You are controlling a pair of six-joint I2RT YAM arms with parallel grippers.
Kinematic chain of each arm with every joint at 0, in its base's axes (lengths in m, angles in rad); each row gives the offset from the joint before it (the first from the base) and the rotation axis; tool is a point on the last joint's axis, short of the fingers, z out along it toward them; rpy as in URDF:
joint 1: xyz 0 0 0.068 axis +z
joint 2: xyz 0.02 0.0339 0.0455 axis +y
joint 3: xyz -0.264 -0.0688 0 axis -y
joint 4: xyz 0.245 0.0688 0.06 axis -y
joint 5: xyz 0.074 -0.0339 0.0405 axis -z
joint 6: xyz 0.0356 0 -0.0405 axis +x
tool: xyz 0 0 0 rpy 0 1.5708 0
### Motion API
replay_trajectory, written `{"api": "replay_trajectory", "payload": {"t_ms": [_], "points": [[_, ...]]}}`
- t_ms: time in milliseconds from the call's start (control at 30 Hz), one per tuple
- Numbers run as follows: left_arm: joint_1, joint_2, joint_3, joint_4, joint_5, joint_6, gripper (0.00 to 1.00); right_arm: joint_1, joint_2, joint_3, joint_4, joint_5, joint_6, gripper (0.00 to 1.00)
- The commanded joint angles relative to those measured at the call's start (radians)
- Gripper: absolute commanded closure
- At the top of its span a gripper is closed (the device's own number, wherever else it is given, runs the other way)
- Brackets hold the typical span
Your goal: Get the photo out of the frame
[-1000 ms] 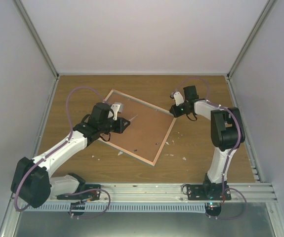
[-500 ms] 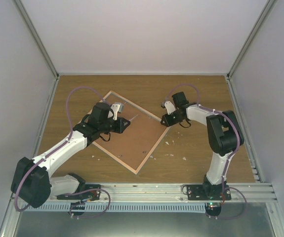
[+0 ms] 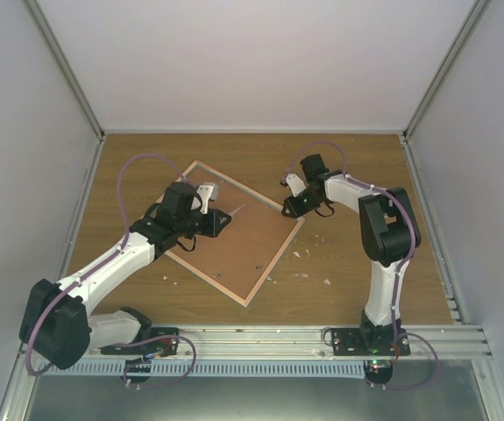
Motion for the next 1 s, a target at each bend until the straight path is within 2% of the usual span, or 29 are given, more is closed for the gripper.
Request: {"api": "replay_trajectory", "payload": {"t_ms": [0, 267, 300, 633, 900, 967], "points": [[0.006, -0.006, 0.004, 0.024, 0.007, 0.009, 1.0, 0.004, 0.054, 0.004, -0.012, 0.014, -0.014, 0.75], [0.006, 0.022, 0.014, 0.025, 0.029, 0.017, 1.0, 0.003, -0.032, -0.126, 0.05, 0.057, 0.123, 0.99], [0.005, 0.029, 0.015, 0.027, 0.036, 0.017, 1.0, 0.005, -0.048, -0.149, 0.055, 0.064, 0.14, 0.99], [-0.023, 0.116, 0.026, 0.058, 0.089, 0.015, 1.0, 0.077, -0.274, -0.387, 0.117, 0.132, 0.463, 0.99], [-0.08, 0.206, 0.053, 0.076, 0.084, 0.011, 1.0, 0.199, -0.374, -0.505, 0.155, 0.122, 0.616, 0.87], [-0.084, 0.222, 0.06, 0.077, 0.086, 0.013, 1.0, 0.224, -0.401, -0.518, 0.148, 0.107, 0.627, 0.8]]}}
